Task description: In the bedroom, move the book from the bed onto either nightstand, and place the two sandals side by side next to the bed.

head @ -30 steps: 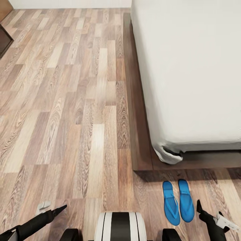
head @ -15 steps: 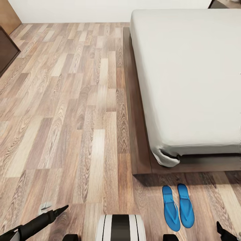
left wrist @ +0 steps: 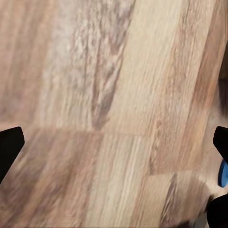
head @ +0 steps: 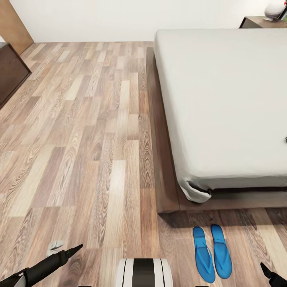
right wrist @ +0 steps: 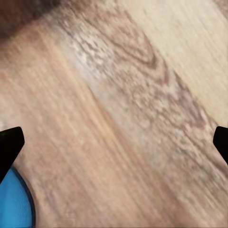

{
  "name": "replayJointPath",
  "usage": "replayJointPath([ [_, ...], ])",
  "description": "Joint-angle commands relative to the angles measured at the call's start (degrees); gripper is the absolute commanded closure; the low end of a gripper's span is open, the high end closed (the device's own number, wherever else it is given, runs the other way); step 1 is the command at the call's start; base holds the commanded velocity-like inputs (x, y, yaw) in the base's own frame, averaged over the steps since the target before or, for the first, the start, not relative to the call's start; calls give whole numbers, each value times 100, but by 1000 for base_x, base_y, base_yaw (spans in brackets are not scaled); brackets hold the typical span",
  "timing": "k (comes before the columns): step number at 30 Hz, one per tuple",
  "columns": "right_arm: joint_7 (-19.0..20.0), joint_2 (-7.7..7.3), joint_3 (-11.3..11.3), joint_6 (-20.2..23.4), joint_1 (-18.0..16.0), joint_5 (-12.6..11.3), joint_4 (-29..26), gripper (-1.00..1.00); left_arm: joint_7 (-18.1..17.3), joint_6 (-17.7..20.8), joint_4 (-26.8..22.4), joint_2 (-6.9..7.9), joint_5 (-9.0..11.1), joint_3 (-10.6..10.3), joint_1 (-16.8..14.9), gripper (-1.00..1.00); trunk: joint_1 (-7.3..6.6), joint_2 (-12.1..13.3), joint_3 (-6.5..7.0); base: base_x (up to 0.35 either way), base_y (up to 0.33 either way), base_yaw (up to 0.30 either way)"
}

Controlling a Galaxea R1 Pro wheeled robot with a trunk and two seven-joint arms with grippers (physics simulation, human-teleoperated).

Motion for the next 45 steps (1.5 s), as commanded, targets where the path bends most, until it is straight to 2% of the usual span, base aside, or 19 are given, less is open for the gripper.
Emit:
replayJointPath([
  [1, 48, 2, -36, -4, -4, -12, 7, -100, -25, 54, 0, -1, -2, 22, -2, -100, -3, 0, 20, 0, 0, 0],
  [45, -30, 108, -2, -93, -4, 20, 27, -100, 45, 50, 0, -66, -2, 12, -2, -100, -117, 59, 995, 0, 0, 0],
])
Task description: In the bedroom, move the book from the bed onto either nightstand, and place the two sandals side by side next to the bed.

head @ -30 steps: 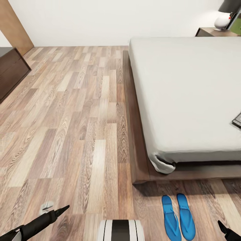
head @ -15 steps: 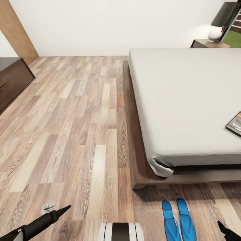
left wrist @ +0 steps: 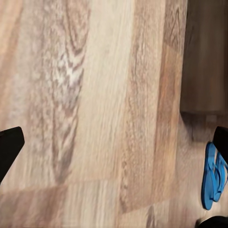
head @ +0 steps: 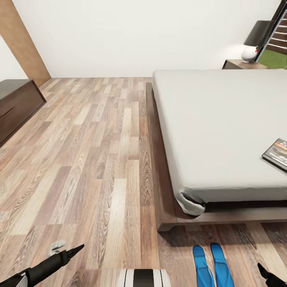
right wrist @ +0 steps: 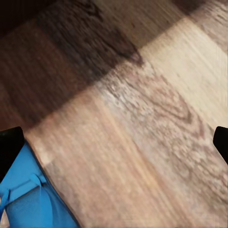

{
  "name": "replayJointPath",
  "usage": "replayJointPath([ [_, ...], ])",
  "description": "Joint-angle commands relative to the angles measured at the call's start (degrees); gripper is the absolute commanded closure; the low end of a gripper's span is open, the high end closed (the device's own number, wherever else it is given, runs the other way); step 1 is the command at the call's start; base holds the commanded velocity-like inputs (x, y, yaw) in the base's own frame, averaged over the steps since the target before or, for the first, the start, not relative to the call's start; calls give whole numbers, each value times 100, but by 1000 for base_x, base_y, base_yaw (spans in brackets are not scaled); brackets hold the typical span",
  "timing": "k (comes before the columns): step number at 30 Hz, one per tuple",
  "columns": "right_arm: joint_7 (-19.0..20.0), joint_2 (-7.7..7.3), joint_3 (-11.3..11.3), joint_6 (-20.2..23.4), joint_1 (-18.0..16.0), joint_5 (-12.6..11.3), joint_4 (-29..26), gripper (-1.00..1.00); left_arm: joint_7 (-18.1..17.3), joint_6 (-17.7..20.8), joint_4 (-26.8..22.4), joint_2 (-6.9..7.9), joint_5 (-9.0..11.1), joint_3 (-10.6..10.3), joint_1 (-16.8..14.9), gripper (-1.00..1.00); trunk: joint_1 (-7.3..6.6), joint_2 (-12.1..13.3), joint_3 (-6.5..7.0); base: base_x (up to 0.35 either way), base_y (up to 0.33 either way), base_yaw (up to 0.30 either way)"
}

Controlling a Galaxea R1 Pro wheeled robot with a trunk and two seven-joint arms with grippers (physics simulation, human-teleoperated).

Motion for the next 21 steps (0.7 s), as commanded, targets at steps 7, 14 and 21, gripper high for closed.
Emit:
replayJointPath([
  [7, 49, 18, -42, -6, -4, -5, 13, -100, -15, 52, 0, -1, -2, 18, -2, -100, -19, 8, 152, 0, 0, 0],
  [14, 51, 20, -31, -8, -4, 7, 13, -100, -16, 52, 0, 8, -2, 18, -2, -100, -37, 17, 307, 0, 0, 0],
  [21, 109, 17, 101, 63, -4, 223, 3, -100, -8, 51, 0, -4, -4, 16, -2, -100, -55, 27, 462, 0, 0, 0],
])
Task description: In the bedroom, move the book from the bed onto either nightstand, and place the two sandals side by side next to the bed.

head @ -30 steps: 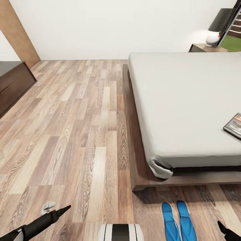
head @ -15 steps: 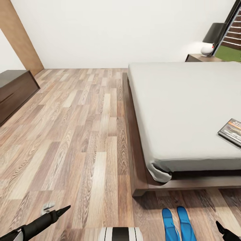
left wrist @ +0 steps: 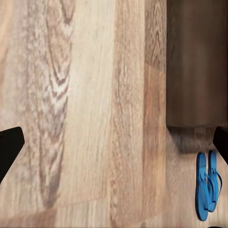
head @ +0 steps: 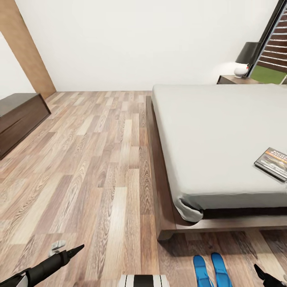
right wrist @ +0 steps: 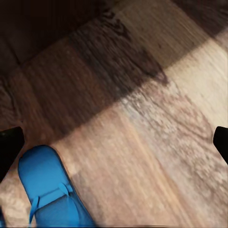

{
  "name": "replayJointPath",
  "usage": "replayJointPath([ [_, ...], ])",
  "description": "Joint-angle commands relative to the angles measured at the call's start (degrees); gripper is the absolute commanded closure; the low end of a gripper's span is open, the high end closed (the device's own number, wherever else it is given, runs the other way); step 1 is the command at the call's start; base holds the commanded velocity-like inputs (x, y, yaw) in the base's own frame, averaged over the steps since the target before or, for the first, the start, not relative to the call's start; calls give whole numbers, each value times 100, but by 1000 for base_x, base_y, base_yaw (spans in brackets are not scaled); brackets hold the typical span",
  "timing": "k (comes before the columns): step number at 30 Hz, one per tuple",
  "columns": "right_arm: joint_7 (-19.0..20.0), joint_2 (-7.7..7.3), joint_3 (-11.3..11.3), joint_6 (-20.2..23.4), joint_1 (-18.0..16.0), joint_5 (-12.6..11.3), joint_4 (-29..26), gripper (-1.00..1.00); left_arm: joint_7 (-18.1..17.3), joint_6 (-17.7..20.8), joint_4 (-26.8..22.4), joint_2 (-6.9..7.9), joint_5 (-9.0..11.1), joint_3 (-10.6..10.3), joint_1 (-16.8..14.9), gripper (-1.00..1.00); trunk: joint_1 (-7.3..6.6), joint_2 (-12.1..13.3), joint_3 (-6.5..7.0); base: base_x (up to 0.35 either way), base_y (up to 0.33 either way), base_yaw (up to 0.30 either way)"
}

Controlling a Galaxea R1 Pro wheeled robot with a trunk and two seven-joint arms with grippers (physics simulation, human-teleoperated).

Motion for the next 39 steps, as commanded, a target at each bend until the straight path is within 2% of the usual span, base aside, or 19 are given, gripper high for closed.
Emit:
replayJointPath([
  [1, 62, -2, -3, 11, -4, 94, 7, -100, -25, 51, 0, -1, -4, 23, -3, -100, -3, 0, 19, 0, 0, 0],
  [4, 81, -5, 58, 34, -4, 233, 2, -100, -24, 51, 0, -7, -8, 18, -3, -100, -11, 4, 85, 0, 0, 0],
  [8, 85, -5, 121, 39, -6, 279, -11, -100, -24, 53, 0, -10, -9, 15, -3, -100, -21, 9, 174, 0, 0, 0],
  [11, 77, 0, 519, 37, -6, 426, -20, -100, -24, 51, 0, -10, -9, 11, -3, -100, -29, 13, 240, 0, 0, 0],
  [14, 69, 50, 1222, 33, -5, 658, -14, -100, -24, 52, 0, -21, -15, 7, -3, -100, -37, 17, 307, 0, 0, 0],
  [16, 59, 107, 1496, 32, -4, 725, -15, -100, -24, 48, 0, -71, -17, 6, -3, -100, -42, 20, 351, 0, 0, 0],
  [20, 62, 124, 1608, 22, -4, 746, -20, -100, -5, 45, 0, -130, -18, 5, -3, -100, -52, 25, 440, 0, 0, 0],
  [29, 23, 147, 1630, -44, -5, 747, -7, -100, 152, 45, 0, -149, -18, 5, -3, -100, -76, 37, 639, 0, 0, 0],
  [34, 16, 290, 1630, -60, -5, 754, -15, -100, 159, 45, 0, -151, -18, 5, -3, -100, -89, 44, 750, 0, 0, 0],
  [39, 18, 338, 1636, -71, -6, 761, -31, -100, 163, 45, 0, -150, -18, 6, -3, -100, -101, 51, 861, 0, 0, 0],
])
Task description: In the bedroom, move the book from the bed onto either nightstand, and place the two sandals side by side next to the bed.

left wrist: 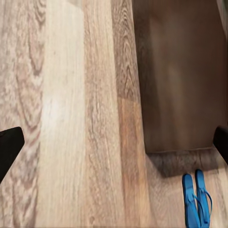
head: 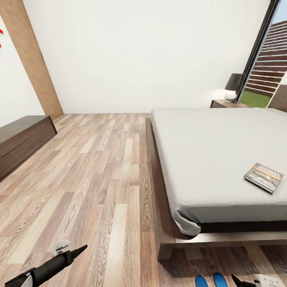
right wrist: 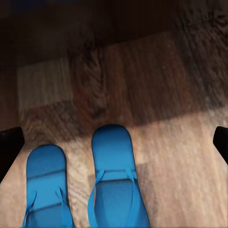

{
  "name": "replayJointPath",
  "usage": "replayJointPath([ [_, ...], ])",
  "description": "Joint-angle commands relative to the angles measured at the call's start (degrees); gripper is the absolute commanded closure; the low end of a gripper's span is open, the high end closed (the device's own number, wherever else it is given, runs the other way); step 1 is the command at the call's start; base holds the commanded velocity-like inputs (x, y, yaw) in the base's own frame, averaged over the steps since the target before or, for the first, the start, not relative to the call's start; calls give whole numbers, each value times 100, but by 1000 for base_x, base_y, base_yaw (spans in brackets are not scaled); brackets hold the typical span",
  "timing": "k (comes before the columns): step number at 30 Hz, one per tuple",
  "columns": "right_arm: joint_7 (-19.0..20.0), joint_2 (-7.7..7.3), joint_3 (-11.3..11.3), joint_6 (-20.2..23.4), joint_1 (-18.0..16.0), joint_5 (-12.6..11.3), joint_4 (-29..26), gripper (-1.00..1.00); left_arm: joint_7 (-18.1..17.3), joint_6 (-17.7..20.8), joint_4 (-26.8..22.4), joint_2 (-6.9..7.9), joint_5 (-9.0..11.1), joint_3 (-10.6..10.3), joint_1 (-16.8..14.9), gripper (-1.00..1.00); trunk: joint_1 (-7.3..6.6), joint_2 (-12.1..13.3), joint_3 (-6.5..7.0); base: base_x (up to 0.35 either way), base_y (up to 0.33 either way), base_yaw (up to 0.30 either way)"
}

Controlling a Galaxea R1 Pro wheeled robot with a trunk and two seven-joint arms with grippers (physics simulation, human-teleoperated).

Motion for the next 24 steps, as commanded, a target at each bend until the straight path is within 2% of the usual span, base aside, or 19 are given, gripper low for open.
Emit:
replayJointPath([
  [1, 24, 0, 49, -19, -4, -57, 5, -100, -24, 51, 0, -1, -4, 25, -3, -100, -4, 0, 18, 0, 0, 0],
  [18, 28, 5, 43, -21, -5, -62, 3, -100, -27, 51, 0, -1, -4, 27, -3, -100, -47, 22, 395, 0, 0, 0],
  [24, 46, 5, 36, -26, -3, -67, -4, -100, -29, 55, 0, 7, -4, 33, -3, -100, -47, 22, 395, 0, 0, 0],
])
